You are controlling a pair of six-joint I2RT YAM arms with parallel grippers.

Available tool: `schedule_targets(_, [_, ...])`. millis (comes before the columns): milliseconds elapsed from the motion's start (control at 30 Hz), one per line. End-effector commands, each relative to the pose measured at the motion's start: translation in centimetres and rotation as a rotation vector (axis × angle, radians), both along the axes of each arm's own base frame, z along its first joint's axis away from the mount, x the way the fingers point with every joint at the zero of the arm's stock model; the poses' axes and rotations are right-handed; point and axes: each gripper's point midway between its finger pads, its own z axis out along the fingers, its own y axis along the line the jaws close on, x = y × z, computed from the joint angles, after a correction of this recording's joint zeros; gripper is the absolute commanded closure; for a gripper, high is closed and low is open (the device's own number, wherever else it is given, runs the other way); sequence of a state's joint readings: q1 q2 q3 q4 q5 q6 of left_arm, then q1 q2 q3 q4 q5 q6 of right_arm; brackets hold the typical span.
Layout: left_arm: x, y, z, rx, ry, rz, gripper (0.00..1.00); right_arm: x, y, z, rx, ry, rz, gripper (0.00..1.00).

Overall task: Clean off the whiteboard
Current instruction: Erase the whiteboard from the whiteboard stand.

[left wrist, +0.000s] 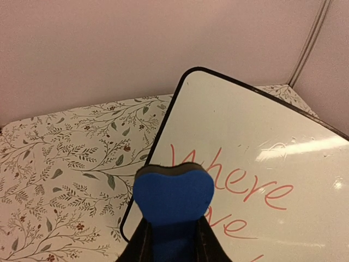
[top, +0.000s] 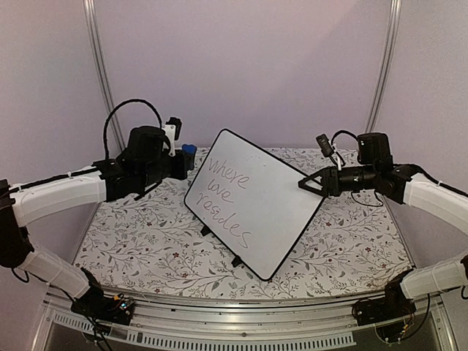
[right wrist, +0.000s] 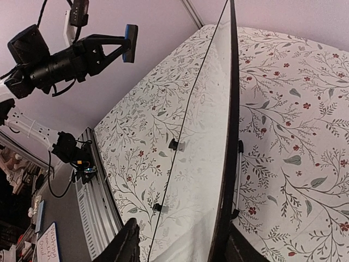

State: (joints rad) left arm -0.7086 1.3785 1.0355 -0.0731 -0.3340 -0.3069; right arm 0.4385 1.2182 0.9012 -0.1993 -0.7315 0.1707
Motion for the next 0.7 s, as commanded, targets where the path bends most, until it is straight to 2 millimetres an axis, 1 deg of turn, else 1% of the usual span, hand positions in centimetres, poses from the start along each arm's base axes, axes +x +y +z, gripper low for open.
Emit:
schedule_targets(0, [-0.4, 0.7, 1.7, 0.0, -0.015, -0.019, 1.0, 0.0, -0.4, 1.7, -0.031, -0.033, -0.021, 0.48])
schedule_targets(33, [-0.6, 0.5, 1.9, 0.005, -0.015, -0.035, 1.0, 0.2, -0.6, 1.9, -0.049, -0.034, -0.035, 0.45])
schedule_targets(167, [-1.0, 0.4, 3.1, 0.027, -0.03, -0.074, 1.0, 1.4, -1.1, 4.4, -0.095, -0.033, -0.084, 0.35])
schedule_targets(200, [-1.1, 0.3, 3.3, 0.033, -0.033, -0.087, 1.0, 1.7, -1.2, 4.9, -0.104, -0.024, -0.089, 0.34])
schedule_targets(233, [-1.1, 0.2, 3.5, 0.041, -0.038, -0.098, 1.0, 1.9, -1.1, 6.0, -0.103, -0.026, -0.09, 0.33])
schedule_targets(367, [-1.3, -0.2, 4.0, 0.057, -0.049, -0.134, 1.0, 3.5, -0.7, 8.3, -0.128, -0.038, -0.087, 0.31])
schedule_targets(400, [-1.3, -0.4, 4.1, 0.061, -0.052, -0.145, 1.0, 4.3, -0.6, 8.4, -0.141, -0.031, -0.093, 0.3])
schedule_targets(433, [-1.3, -0.7, 4.1, 0.065, -0.051, -0.162, 1.0, 5.1, -0.7, 8.9, -0.15, -0.034, -0.096, 0.3])
schedule_targets(467, [-1.2, -0.9, 4.0, 0.074, -0.05, -0.172, 1.0, 5.6, -0.7, 9.1, -0.155, -0.027, -0.096, 0.3])
schedule_targets(500, [-1.1, -1.0, 4.0, 0.083, -0.049, -0.179, 1.0, 6.5, -0.6, 8.7, -0.168, -0.012, -0.09, 0.3])
schedule_targets(533, [-1.1, -1.2, 4.0, 0.093, -0.051, -0.185, 1.0, 7.0, -0.5, 8.8, -0.17, -0.005, -0.083, 0.3])
schedule_targets(567, [-0.9, -1.3, 3.9, 0.103, -0.051, -0.188, 1.0, 7.8, -0.4, 8.4, -0.17, 0.015, -0.078, 0.31])
schedule_targets(600, [-0.8, -1.4, 3.8, 0.114, -0.051, -0.194, 1.0, 8.4, -0.2, 8.4, -0.159, 0.027, -0.071, 0.33])
schedule_targets(633, [-0.7, -1.6, 3.8, 0.124, -0.052, -0.204, 1.0, 9.1, 0.3, 7.7, -0.158, 0.053, -0.058, 0.34])
schedule_targets(667, [-0.5, -1.8, 3.8, 0.136, -0.054, -0.211, 1.0, 9.4, 0.6, 7.9, -0.15, 0.055, -0.04, 0.34])
